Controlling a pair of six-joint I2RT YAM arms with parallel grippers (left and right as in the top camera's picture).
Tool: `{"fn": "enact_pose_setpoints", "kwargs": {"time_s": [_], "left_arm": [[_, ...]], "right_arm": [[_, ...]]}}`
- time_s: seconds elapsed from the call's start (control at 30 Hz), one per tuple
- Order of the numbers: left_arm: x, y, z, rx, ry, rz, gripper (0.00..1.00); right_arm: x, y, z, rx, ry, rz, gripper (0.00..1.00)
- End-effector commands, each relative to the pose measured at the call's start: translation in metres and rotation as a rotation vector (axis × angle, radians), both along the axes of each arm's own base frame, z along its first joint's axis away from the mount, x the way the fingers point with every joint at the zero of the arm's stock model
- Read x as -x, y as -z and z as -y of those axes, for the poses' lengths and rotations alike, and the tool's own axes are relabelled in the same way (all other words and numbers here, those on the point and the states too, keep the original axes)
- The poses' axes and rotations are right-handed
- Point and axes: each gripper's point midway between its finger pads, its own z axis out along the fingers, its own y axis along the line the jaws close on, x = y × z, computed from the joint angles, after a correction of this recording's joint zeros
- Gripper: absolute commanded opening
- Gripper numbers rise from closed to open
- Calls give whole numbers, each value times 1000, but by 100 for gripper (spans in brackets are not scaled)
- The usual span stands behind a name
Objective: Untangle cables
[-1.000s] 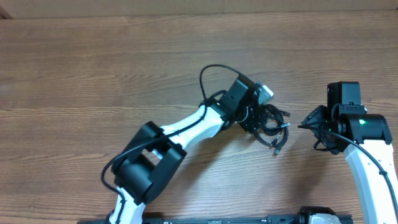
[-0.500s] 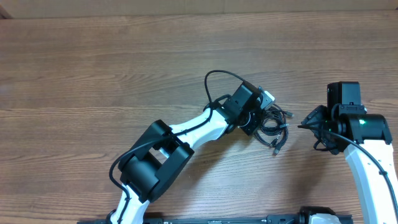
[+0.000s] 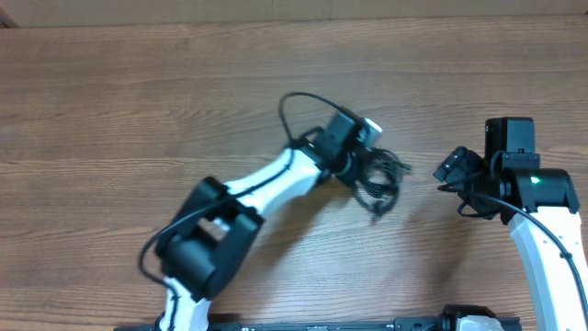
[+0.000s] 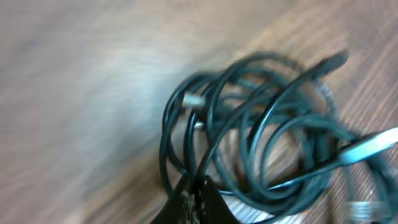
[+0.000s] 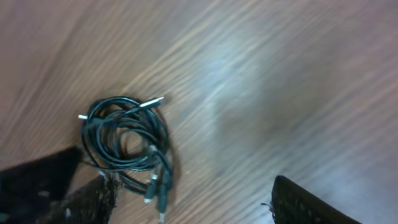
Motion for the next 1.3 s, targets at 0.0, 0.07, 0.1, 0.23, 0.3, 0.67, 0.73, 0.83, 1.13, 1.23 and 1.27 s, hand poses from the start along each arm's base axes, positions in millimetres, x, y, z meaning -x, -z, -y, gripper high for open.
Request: {"fn": "enact_pose_setpoints", "kwargs": {"time_s": [0.0,0.07,0.1,0.23,0.3,0.67,0.73,0.83,1.13,1.23,1.27], "left_arm": [[-23,-47,-23,55,-110,45,4],[-18,-45,-27,99,-112,-34,13],[-13,-44,-23,122,-90,-63,21],[-2,-33,-14,157,-40,-133,63],[0,-16,-13,127,-45,-156,64],[-10,27,-13,76,-74,-154,60],[-12,26,-12,81,-73,-146,58],[-12,27,-12,80,-73,-148,54],[-39,-15,-31,36,-164,2,54],[-45,-31,-43,16,-206,46,59],[-44,-30,-44,15,-210,39,60]], "right_arm": [[-4,0,-13,-49,-87,4,77],[-6,5,-18,-56,-121,-16,77],[-6,8,-20,-58,-125,-25,78],[-7,15,-22,-61,-132,-52,79],[-7,15,-22,-61,-133,-52,79],[-7,15,-22,-61,-133,-52,79],[-7,15,-22,-61,-133,-53,79],[-6,15,-22,-62,-133,-54,79],[-6,15,-22,-61,-133,-55,80],[-7,15,-22,-61,-133,-51,80],[-7,15,-22,-61,-132,-51,80]]}}
